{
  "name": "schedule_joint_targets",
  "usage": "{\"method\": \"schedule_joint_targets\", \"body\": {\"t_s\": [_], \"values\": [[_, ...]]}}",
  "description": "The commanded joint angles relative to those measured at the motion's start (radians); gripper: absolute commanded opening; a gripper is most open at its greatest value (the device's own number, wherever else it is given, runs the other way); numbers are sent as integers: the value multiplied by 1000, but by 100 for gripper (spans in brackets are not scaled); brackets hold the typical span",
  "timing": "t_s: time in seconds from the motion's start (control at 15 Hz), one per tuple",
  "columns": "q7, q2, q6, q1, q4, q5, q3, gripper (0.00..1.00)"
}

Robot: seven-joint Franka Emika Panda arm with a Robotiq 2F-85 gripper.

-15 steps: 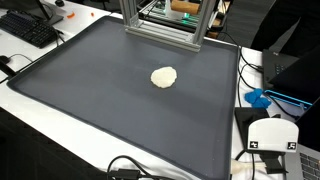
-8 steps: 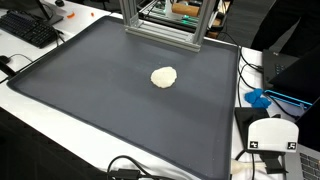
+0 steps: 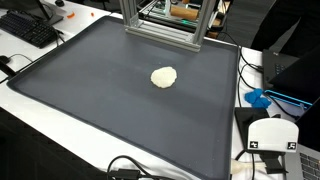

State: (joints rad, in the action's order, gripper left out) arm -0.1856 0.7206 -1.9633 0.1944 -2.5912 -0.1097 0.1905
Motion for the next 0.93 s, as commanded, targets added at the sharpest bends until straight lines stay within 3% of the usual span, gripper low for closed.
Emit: {"method": "schedule_joint_targets", "body": {"t_s": [0.0, 0.33, 0.87], "values": [[24, -13, -22, -19, 57, 30, 10, 100], [12, -121, -127, -33, 131, 37, 25, 100], [-3, -315, -326, -55, 148, 59, 24, 100]]}}
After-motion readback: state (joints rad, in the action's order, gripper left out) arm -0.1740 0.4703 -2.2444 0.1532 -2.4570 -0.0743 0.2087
